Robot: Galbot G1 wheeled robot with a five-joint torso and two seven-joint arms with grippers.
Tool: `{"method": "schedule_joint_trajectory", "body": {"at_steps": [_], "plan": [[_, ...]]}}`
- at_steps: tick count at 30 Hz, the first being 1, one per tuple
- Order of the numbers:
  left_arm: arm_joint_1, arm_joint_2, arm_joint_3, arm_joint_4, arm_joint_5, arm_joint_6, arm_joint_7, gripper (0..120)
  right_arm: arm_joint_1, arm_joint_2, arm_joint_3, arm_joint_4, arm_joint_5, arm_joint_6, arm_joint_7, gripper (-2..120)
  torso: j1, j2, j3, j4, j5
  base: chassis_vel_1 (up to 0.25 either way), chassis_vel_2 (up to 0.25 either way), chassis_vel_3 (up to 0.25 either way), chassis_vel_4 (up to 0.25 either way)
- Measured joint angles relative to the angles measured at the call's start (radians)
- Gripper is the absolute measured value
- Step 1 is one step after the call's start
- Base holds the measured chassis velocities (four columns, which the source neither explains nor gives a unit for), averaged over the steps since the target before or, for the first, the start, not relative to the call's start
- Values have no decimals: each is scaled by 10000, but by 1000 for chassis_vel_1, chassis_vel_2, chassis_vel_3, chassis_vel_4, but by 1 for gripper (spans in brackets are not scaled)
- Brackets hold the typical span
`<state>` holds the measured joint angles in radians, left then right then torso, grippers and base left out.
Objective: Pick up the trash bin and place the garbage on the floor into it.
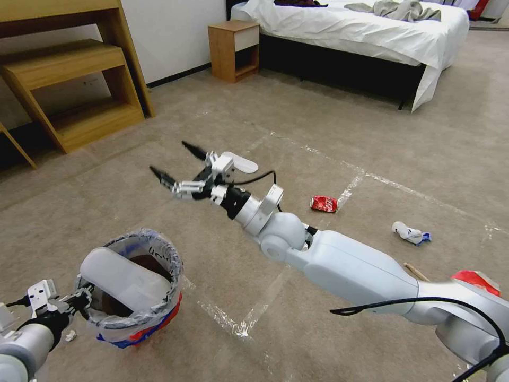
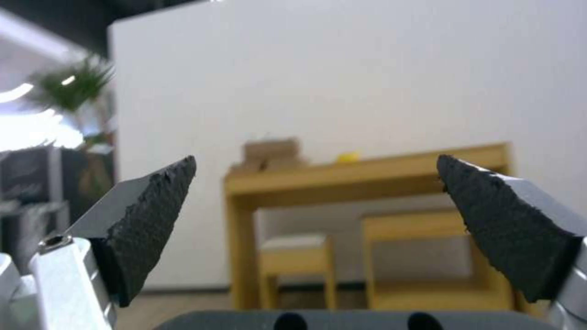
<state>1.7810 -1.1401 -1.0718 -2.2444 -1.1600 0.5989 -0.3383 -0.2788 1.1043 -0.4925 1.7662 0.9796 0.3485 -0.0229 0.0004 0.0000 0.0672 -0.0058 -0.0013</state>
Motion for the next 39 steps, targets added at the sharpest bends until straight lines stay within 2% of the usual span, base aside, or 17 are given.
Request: {"method": "schedule_joint_trajectory", "body": {"at_steps": [3,4,7,8,11,12,15,17,19,20,23,24,30,34,39], "plan": [[-27,-29,-84,12,194,-43,105,1,-880,-703,2138,287,73,-488,400,100,0,0,0,-5,2,0,0,0,0],[-27,-29,-84,12,194,-43,105,1,-880,-703,2138,287,73,-488,400,100,0,0,0,-5,2,0,0,0,0],[-82,-30,-165,13,305,-68,184,1,-2023,-1318,4310,580,67,-790,793,100,0,0,0,-9,6,0,0,0,0],[-82,-30,-165,13,305,-68,184,1,-2023,-1318,4310,580,67,-790,793,100,0,0,0,-9,6,0,0,0,0],[-191,-64,-234,115,469,-128,293,1,-3493,-1872,6482,967,-29,-820,1138,100,0,0,0,-6,5,0,0,0,0],[-191,-64,-234,115,469,-128,293,1,-3493,-1872,6482,967,-29,-820,1138,100,0,0,0,-6,5,0,0,0,0],[-259,-134,-225,212,596,-178,390,1,-5225,-2049,8320,1419,-375,-911,1560,100,0,0,0,-6,4,0,0,0,0],[-261,-166,-219,226,658,-192,422,1,-5729,-2032,8801,1534,-564,-923,1663,100,0,0,-1,-7,5,0,0,0,0],[-257,-226,-209,251,820,-233,518,1,-6681,-1897,9726,1824,-1262,-1035,1973,100,0,0,0,-6,4,0,0,0,0],[-257,-226,-209,251,820,-233,518,1,-6681,-1897,9726,1824,-1262,-1035,1973,100,0,0,0,-6,4,0,0,0,0],[-232,-275,-206,284,1029,-325,675,1,-8174,-1480,10917,2477,-2751,-1257,2474,99,0,0,-1,-3,1,0,0,0,0],[-232,-275,-206,284,1029,-325,675,1,-8174,-1480,10917,2477,-2751,-1257,2474,99,0,0,-1,-3,1,0,0,0,0],[-213,-283,-265,379,1222,-462,843,1,-10632,-791,11815,2934,-4244,-950,2652,100,0,0,-1,-8,2,0,0,0,0],[-191,-318,-259,385,1278,-499,851,1,-11532,-426,11703,2936,-4858,-590,2661,100,0,0,-1,-6,0,0,0,0,0],[-144,-357,-227,369,1324,-502,849,1,-11935,-317,11162,2731,-5204,-411,2769,100,0,0,0,-4,-1,0,0,0,0]]}}
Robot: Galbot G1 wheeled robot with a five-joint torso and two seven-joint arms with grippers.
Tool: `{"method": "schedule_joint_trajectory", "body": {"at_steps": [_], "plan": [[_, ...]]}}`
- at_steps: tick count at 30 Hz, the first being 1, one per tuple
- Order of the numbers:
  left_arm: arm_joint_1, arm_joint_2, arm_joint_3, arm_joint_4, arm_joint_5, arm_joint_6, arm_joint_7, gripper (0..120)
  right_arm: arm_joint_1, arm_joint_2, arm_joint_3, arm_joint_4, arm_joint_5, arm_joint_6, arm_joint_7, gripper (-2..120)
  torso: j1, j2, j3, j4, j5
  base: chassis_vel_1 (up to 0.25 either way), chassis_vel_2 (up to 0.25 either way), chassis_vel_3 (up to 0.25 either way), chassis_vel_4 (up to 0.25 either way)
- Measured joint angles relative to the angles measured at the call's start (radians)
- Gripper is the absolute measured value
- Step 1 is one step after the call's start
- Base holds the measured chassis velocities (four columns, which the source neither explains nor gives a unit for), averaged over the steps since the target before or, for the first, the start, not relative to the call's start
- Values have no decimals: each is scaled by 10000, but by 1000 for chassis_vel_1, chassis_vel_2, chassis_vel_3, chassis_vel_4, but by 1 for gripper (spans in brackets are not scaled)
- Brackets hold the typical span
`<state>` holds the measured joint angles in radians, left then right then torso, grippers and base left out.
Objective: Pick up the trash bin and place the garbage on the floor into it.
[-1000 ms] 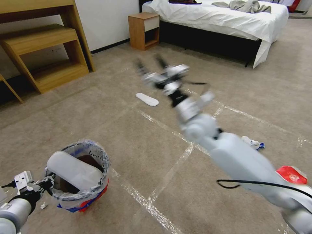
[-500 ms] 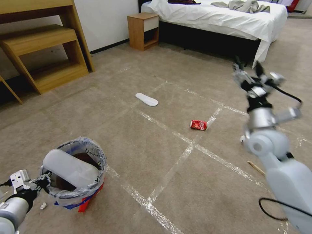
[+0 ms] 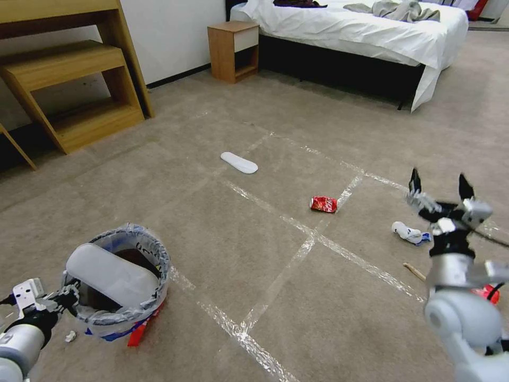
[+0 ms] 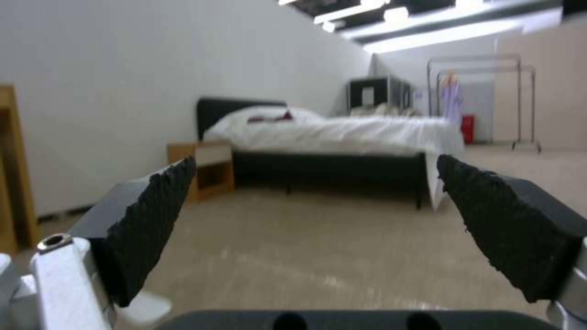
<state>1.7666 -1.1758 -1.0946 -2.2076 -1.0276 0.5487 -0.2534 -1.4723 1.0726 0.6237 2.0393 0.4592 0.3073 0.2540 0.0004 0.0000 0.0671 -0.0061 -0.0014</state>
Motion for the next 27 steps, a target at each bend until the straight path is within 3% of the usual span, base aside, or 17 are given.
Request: {"method": "schedule_joint_trajectory", "body": {"at_steps": [6,27], "plan": [[112,-70,-75,-12,65,-54,8,1,-477,43,-629,-57,-123,54,154,100,0,0,0,0,-1,0,0,0,0],[162,-163,-196,62,114,-143,81,1,-293,127,-726,-611,-925,189,20,100,0,0,1,0,0,0,0,0,0]]}}
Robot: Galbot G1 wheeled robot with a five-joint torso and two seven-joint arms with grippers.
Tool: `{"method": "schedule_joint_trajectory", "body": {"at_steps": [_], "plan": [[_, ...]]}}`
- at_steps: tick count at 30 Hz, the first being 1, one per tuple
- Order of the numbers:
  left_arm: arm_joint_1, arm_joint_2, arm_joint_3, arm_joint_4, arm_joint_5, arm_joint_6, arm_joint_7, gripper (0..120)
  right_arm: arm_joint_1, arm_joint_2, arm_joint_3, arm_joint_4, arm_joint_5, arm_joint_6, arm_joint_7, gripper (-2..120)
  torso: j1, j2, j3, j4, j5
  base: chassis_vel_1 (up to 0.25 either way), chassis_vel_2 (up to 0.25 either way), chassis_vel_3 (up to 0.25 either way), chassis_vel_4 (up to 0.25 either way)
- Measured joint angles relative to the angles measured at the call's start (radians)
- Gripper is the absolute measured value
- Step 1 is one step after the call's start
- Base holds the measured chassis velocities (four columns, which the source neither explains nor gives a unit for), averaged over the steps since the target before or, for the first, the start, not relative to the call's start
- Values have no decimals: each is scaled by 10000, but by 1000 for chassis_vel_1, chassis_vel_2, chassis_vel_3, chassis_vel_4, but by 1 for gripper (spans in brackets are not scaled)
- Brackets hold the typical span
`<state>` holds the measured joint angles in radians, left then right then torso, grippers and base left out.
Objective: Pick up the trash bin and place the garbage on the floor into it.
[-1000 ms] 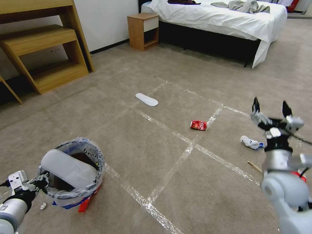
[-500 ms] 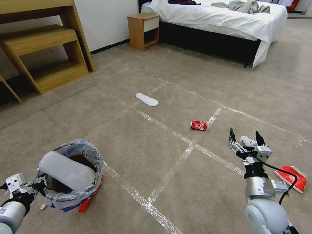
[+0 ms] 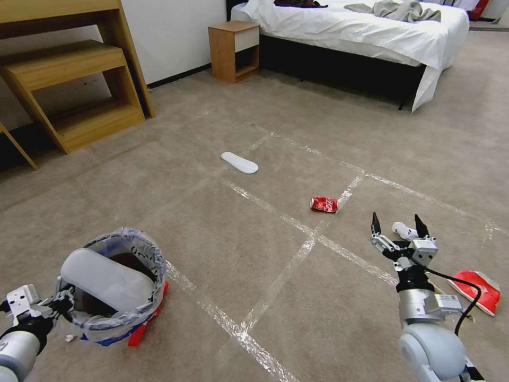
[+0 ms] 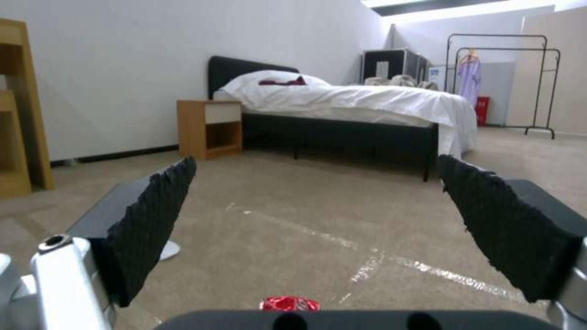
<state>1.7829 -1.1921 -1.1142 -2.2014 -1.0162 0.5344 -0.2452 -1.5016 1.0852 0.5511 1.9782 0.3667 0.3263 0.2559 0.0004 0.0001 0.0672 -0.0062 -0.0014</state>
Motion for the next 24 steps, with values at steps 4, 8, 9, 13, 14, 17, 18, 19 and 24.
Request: {"method": "schedule_joint_trajectory", "body": {"at_steps": [4,8,9,13,14,17,18,19,24], "plan": [[22,3,0,57,8,-24,24,1,51,41,-34,-65,-120,-13,-4,100,0,0,0,0,0,0,0,0,0],[47,26,-18,93,11,-44,42,1,98,58,-70,-65,-130,-70,-6,100,0,0,0,0,0,0,0,0,0],[55,33,-32,95,12,-46,44,1,111,77,-94,-69,-133,-92,-7,100,0,0,0,0,0,0,0,0,0],[93,41,-47,95,12,-52,52,1,142,99,-121,-77,-134,-123,-7,100,0,0,0,0,0,-27,14,39,-21],[93,41,-47,95,12,-52,52,1,142,99,-121,-77,-134,-123,-7,100,0,0,0,0,0,-63,43,78,-48],[106,38,-57,93,13,-61,56,1,159,99,-122,-77,-133,-143,-6,100,0,-1,0,0,0,-58,67,63,-56],[107,31,-57,93,19,-67,59,1,160,99,-121,-77,-133,-146,-7,100,0,0,0,0,0,-73,70,72,-63],[107,20,-56,93,28,-71,61,1,154,105,-119,-77,-133,-147,-6,100,0,-1,0,0,0,-80,64,80,-63],[74,20,-39,93,30,-73,63,1,115,75,-92,-75,-115,-155,-7,100,1,-1,0,-1,0,-75,67,69,-73]]}}
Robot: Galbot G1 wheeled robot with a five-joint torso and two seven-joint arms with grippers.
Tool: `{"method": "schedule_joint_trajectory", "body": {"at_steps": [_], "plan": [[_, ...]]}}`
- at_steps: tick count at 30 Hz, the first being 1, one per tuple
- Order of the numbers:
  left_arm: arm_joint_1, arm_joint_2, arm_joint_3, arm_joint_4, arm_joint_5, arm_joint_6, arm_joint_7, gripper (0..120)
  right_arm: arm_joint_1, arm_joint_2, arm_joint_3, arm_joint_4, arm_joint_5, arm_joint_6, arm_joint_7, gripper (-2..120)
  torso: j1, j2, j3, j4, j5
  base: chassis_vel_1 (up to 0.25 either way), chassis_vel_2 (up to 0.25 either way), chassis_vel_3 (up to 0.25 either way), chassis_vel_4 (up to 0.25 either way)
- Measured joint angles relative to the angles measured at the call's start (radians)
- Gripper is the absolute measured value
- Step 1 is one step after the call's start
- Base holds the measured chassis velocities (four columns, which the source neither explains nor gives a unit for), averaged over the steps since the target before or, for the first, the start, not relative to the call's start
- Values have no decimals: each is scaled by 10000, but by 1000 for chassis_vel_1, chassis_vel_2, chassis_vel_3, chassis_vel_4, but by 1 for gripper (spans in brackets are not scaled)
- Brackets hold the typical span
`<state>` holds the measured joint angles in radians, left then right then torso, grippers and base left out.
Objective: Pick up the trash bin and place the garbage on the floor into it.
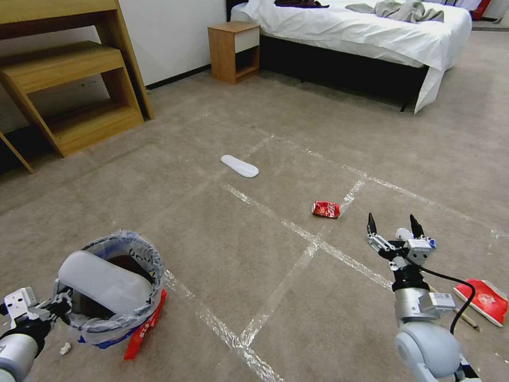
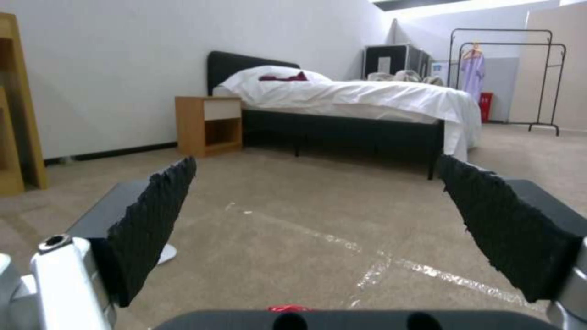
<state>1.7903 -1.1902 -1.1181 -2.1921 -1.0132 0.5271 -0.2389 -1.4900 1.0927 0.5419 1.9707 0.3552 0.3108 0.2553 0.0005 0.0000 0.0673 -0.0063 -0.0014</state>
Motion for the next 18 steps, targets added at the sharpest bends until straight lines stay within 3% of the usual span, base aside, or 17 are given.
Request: {"method": "schedule_joint_trajectory", "body": {"at_steps": [18], "plan": [[85,-75,-17,20,29,-58,38,1,6,41,-5,-34,-1,-48,-3,99,0,0,-1,1,0,-61,63,75,-67]]}}
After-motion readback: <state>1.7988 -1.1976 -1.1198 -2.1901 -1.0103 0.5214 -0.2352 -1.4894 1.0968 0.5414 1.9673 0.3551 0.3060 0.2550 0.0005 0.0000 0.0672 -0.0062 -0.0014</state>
